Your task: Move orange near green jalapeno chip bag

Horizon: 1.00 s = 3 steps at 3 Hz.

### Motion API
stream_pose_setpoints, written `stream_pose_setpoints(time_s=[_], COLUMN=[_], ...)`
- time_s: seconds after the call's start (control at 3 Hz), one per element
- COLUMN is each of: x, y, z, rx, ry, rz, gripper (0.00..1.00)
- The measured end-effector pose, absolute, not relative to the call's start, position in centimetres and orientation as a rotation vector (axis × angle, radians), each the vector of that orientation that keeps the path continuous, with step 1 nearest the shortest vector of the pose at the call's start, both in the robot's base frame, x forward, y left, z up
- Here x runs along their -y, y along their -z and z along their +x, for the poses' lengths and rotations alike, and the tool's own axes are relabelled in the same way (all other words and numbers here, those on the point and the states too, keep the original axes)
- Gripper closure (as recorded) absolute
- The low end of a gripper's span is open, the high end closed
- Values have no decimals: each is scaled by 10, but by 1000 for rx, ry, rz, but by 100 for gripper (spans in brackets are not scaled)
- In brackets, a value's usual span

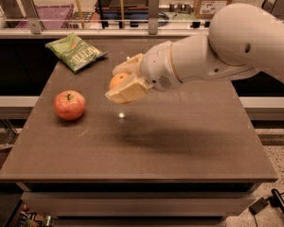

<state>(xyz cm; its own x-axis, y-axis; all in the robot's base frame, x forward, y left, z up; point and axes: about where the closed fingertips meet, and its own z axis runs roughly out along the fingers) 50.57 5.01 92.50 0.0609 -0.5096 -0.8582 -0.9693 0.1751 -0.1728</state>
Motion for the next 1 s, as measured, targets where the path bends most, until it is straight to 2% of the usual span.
stream_pose_setpoints(time_s=[1.0], x=[-81], y=[-973], z=[616], rx=[-1543], ry=[-481], rz=[-1341], gripper=[100])
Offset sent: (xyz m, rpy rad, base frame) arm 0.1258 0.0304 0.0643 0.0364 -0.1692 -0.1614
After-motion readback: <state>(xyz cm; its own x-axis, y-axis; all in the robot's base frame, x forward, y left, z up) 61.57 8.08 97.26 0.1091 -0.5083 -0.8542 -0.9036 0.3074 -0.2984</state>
